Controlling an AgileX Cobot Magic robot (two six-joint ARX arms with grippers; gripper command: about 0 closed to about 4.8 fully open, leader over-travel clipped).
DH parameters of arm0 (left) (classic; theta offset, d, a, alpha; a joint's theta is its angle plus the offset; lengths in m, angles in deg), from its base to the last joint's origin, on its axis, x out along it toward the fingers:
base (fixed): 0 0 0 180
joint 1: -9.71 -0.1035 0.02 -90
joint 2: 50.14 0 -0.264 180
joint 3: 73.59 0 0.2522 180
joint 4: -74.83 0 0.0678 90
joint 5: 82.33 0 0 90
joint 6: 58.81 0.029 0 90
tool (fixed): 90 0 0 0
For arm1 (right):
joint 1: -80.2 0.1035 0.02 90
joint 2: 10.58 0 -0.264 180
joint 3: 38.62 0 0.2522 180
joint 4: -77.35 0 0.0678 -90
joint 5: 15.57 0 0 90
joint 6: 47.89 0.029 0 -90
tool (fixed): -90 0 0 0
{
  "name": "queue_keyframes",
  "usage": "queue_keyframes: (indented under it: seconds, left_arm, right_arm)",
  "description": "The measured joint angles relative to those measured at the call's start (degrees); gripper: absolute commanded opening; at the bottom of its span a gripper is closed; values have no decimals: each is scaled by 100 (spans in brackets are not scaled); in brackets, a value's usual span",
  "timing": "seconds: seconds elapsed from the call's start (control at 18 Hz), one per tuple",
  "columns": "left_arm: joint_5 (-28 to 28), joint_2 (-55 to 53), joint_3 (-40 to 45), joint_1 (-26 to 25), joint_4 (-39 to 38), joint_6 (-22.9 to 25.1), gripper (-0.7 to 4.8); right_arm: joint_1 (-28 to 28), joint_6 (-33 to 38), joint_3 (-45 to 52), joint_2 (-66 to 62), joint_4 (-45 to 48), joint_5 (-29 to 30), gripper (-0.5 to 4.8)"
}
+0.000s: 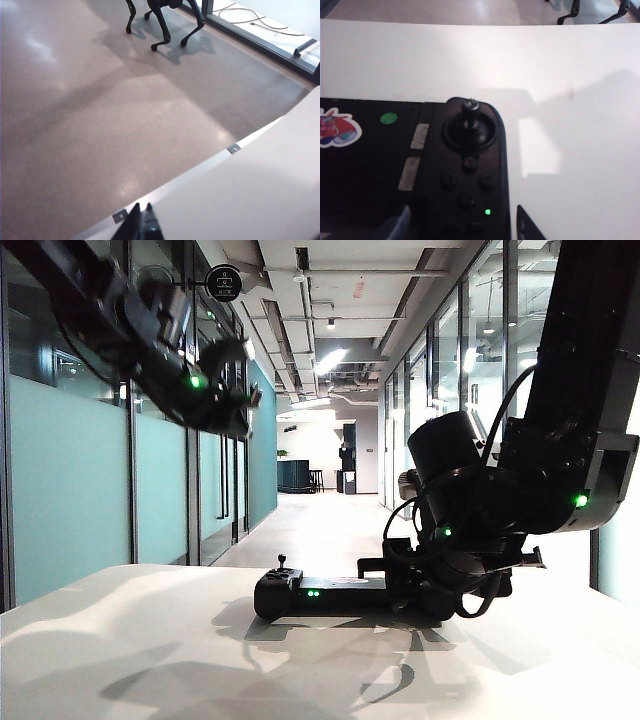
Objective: Push the left joystick on the remote control sitting on the white table backward to make the robot dog back up in a straight line until it returns close to you.
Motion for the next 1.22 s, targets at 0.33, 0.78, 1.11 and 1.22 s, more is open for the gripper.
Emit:
queue_keyframes:
  seconds: [0.33, 0.78, 1.11, 1.22]
  left_arm:
    - [-20, 400, 2, 0, -717, 0, -6]
    - [-286, 1137, 2, -2, -1147, -579, -6]
    - [-800, 1950, 7, 7, -2022, -632, -6]
    - [-990, 2291, 11, 9, -2277, -643, -6]
  right_arm:
    - [2, -264, 7, 221, -201, -11, 265]
    - [4, -328, 601, 1110, -431, -13, 15]
    - [7, -660, 1255, 2076, -490, -4, -6]
    - [7, -774, 1475, 2538, -599, 52, -6]
